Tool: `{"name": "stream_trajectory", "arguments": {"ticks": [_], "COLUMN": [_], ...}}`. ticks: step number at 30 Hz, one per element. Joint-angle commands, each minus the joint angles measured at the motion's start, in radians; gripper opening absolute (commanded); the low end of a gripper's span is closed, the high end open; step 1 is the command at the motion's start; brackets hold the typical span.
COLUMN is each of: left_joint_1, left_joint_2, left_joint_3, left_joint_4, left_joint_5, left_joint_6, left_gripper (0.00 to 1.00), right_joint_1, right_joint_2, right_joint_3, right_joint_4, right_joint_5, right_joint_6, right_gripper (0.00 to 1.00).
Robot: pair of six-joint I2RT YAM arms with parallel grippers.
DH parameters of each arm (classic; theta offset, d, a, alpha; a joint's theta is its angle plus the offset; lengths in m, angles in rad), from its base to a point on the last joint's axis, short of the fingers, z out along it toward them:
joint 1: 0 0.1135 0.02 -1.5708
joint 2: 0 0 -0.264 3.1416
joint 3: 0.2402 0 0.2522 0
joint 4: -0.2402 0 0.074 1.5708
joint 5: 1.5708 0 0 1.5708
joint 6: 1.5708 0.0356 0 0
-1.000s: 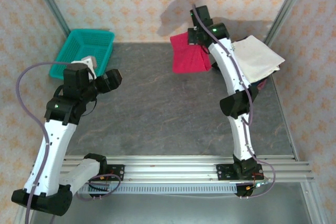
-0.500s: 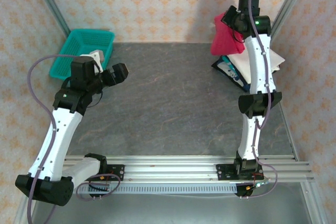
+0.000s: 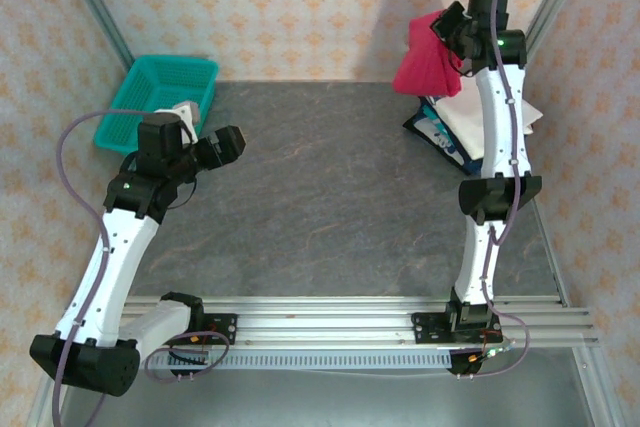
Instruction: Fold and stack the t-shirts
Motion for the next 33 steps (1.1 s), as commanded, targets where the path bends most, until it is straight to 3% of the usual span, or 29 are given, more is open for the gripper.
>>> {"name": "stream_trajectory", "arguments": {"ticks": [1,12,19,23,27,33], "left_joint_1": [-0.006,-0.006,-0.006,-0.006,-0.007,-0.007], "left_joint_2": [-0.027,-0.038,-0.043,-0.046,-0.048,-0.045], "left_joint_3": [-0.013,-0.017,-0.016,-0.012,-0.006,0.005], "left_joint_4": [0.008,-0.004,-0.009,-0.016,-0.029,-0.055], "left_joint_5": [-0.021,-0.027,-0.032,-0.037,-0.042,-0.060], "left_joint_6": [0.009,0.007,0.005,0.006,0.011,0.023], "left_gripper": [0.97,0.97,0.97,0.97,0.97,0.98], "right_joint_1": [-0.017,-0.048,-0.073,-0.101,-0.151,-0.223], "right_joint_2": [-0.058,-0.095,-0.181,-0.261,-0.399,-0.522], "right_joint_3": [0.036,0.027,-0.102,-0.275,-0.607,-0.964], "right_joint_4": [0.073,0.081,0.101,0.152,0.317,0.466], "right_joint_5": [-0.013,0.049,0.118,0.132,0.125,0.140], "right_joint_6": [0.056,0.099,0.135,0.165,0.235,0.290], "right_gripper": [0.00,0.00,0.00,0.00,0.00,0.00]}}
